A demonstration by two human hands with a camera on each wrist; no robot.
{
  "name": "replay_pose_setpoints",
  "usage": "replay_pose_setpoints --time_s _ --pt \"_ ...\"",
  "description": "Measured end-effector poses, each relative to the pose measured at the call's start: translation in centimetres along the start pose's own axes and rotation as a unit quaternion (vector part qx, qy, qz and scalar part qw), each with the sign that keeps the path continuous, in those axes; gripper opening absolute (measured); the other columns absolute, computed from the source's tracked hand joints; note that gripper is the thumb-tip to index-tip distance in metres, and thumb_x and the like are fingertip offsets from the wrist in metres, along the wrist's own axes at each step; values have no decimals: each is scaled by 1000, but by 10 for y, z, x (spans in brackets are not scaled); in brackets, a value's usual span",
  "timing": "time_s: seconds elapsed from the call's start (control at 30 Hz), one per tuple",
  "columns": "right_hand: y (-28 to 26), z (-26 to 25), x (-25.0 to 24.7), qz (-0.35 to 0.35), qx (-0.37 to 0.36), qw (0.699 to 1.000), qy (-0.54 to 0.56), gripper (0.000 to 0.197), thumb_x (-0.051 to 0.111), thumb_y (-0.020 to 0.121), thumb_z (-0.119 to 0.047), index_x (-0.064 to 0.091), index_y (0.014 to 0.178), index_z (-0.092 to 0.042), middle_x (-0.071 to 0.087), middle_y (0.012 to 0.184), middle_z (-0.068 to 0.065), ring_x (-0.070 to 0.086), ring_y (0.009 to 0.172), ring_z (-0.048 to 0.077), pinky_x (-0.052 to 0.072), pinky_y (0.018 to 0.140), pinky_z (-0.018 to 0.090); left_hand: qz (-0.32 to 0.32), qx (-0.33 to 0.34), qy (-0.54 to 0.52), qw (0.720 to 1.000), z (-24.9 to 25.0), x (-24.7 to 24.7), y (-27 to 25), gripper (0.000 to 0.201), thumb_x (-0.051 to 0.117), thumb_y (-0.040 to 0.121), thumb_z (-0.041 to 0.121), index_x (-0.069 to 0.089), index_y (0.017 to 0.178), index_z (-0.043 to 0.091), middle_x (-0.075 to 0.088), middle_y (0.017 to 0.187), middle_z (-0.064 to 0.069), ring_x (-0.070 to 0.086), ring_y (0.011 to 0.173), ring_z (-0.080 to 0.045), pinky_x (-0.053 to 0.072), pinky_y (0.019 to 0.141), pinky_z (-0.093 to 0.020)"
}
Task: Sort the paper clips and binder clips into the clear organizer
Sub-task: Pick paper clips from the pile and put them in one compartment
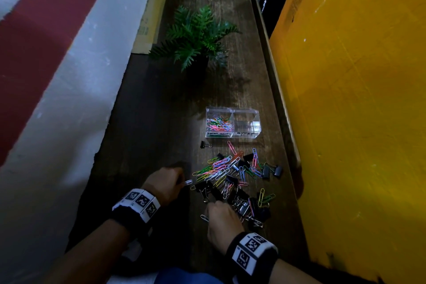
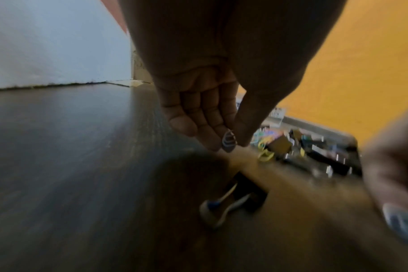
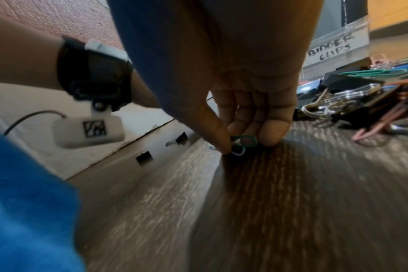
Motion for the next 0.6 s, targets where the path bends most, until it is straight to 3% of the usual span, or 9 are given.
replay_pose_setpoints --time_s 0.17,0.3,0.47,0.53,0.6 --pt "-9 1 2 -7 -37 999 5 28 56 81 -1 57 109 -8 53 115 11 49 108 29 43 93 38 143 42 -39 988 33 -51 10 11 62 83 34 59 85 23 69 85 -3 65 81 -26 52 69 -33" --pt "-15 9 -13 2 -59 996 66 20 51 85 -6 57 103 -14 59 106 6 55 101 24 46 85 34 215 101 -23 971 79 -101 41 6 63 82 31 61 88 29 68 87 0 63 81 -24 50 69 -31" --pt "-1 36 -63 82 -54 988 120 12 54 86 -21 58 96 -25 65 96 -3 60 88 17 48 77 31 206 110 21 972 94 -118 90 12 56 81 21 61 89 28 68 91 1 63 86 -25 53 73 -35" --pt "12 44 -88 128 -62 984 109 11 59 86 -21 58 95 -26 66 91 -4 59 83 14 47 73 27 180 105 42 977 92 -112 101 10 56 82 25 61 88 31 65 93 0 61 90 -25 53 77 -37" --pt "30 50 -114 158 -59 981 95 11 62 85 -18 60 94 -24 65 88 -6 55 77 9 40 68 21 160 99 50 981 87 -103 104 14 57 86 33 62 98 35 60 101 0 57 96 -24 51 82 -36"
Point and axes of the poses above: each hand's wrist, its own y-axis towards the middle knuckle, its own x-axis out of the palm, z = x × y, the point moved 6 cm from there along y, towards the middle knuckle
